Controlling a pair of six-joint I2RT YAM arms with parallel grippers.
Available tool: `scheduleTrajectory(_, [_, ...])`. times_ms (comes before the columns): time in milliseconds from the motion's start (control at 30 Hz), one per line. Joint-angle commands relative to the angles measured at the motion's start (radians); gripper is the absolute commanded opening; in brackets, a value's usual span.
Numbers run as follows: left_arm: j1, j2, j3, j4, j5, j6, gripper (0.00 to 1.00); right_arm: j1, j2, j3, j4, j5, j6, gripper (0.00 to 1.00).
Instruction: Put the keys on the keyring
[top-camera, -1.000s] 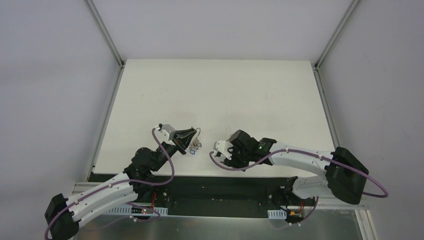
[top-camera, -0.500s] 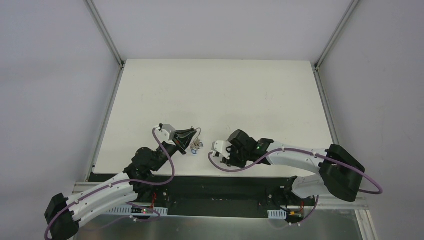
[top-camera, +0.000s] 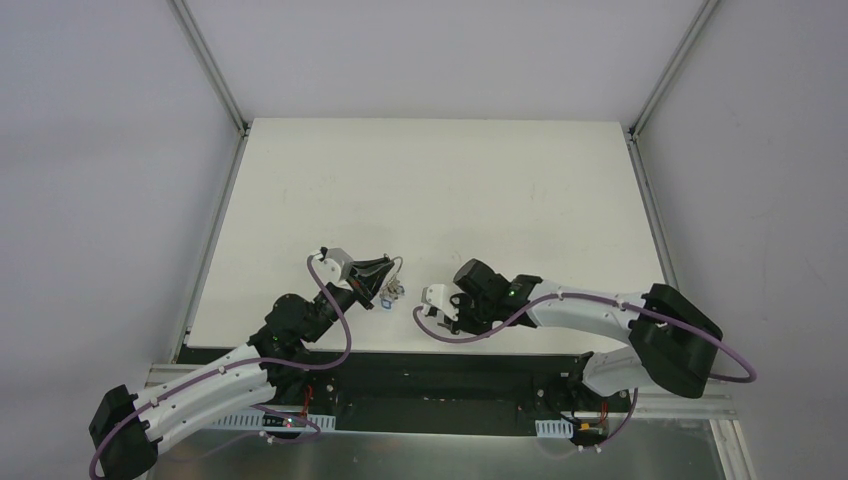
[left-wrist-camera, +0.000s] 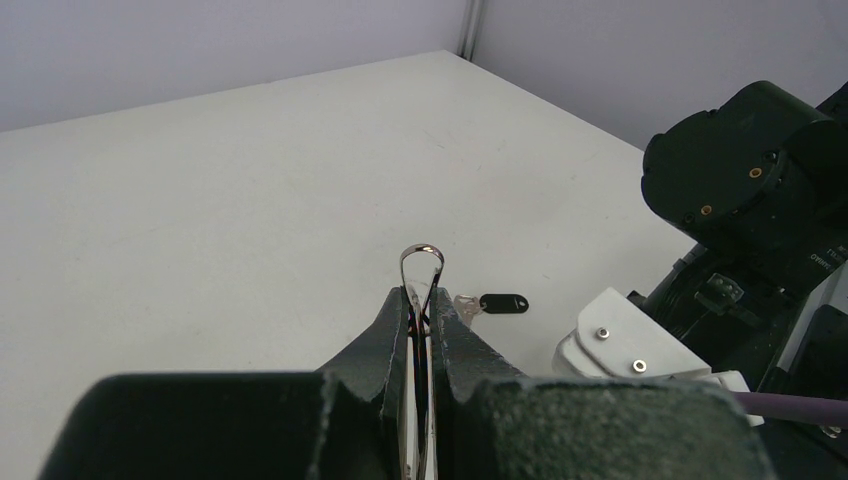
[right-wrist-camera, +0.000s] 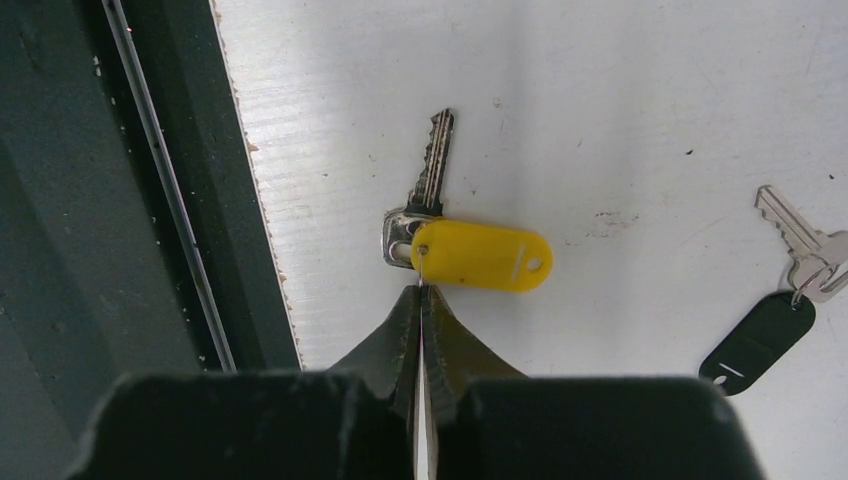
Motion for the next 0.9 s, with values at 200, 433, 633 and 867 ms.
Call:
scheduleTrajectory(200, [-0.007,-0.002,0.018,0.061,-0.012,0.0,0.0,-0.004,-0.116,0.033,0.023,-0.047,0.057,0.0])
scheduleTrajectory(433, [-0.007,-0.011,0.017,0.061,-0.006,0.0,0.0,-0.003,-0.275,0.022,0.057,-0.046,0.218,0.0])
scheduleTrajectory(633, [-0.006,-0.025,0.015,0.061,0.013,-0.001,0.0,0.0,-0.37,0.009,0.09,-0.079,0.356,0.0])
scheduleTrajectory(867, [-0.007,-0.023,0.014,0.073,0.064,0.0,0.0,0.004,-0.374,0.07,0.1,-0.145,0.562,0.0])
